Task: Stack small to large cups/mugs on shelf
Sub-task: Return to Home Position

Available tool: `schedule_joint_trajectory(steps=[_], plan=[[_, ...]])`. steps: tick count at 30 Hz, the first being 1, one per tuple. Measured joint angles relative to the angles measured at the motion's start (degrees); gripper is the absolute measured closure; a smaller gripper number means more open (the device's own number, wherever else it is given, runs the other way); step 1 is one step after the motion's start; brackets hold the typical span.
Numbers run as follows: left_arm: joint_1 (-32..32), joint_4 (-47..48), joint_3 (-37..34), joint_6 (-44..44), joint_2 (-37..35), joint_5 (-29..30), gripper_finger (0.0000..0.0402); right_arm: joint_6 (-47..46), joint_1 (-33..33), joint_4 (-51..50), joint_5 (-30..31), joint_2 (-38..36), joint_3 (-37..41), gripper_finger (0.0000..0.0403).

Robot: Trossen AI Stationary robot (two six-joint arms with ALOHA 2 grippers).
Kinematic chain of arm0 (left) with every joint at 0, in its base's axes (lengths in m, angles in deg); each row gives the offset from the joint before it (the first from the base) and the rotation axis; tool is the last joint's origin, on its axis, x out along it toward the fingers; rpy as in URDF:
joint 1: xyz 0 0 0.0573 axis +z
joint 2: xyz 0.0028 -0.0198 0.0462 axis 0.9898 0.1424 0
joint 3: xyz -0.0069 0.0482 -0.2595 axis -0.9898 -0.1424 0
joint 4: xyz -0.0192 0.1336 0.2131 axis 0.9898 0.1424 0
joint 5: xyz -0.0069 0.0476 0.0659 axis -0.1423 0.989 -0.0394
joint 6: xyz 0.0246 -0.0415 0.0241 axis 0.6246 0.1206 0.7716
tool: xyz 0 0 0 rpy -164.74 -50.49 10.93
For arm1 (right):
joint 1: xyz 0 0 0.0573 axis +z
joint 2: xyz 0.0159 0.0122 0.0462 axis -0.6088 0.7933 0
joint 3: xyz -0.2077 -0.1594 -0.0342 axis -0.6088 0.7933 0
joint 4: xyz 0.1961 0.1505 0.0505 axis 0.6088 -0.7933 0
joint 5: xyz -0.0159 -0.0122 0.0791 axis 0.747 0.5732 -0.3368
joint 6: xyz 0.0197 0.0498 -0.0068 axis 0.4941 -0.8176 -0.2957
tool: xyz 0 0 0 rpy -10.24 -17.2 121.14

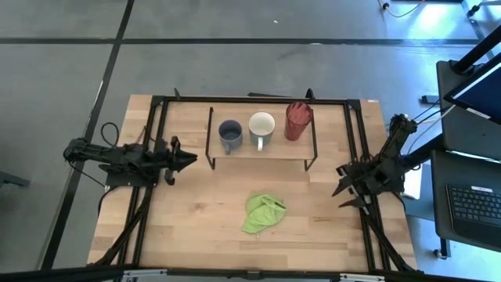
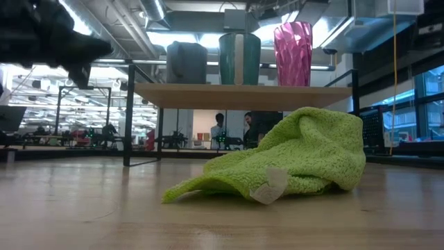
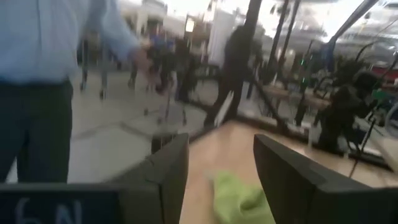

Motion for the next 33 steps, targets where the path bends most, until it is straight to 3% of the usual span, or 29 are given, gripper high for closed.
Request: schedule_joint_trajectory(steps=[3,9,33], plan=[[0.12,3.16,0.04,0.8,0.07,-0.61,0.0346,0.89,0.0,-4.72,0.01,0.12,0.0,0.0221],[0.1,3.23,0.04,0.82,0.16,-4.56,0.0346,0.87,0.0,-4.46,0.01,0.64,0.0,0.0221],[0.08,3.21,0.04,0.82,0.16,-4.69,0.0346,0.87,0.0,-4.45,0.01,0.67,-0.02,0.0221]])
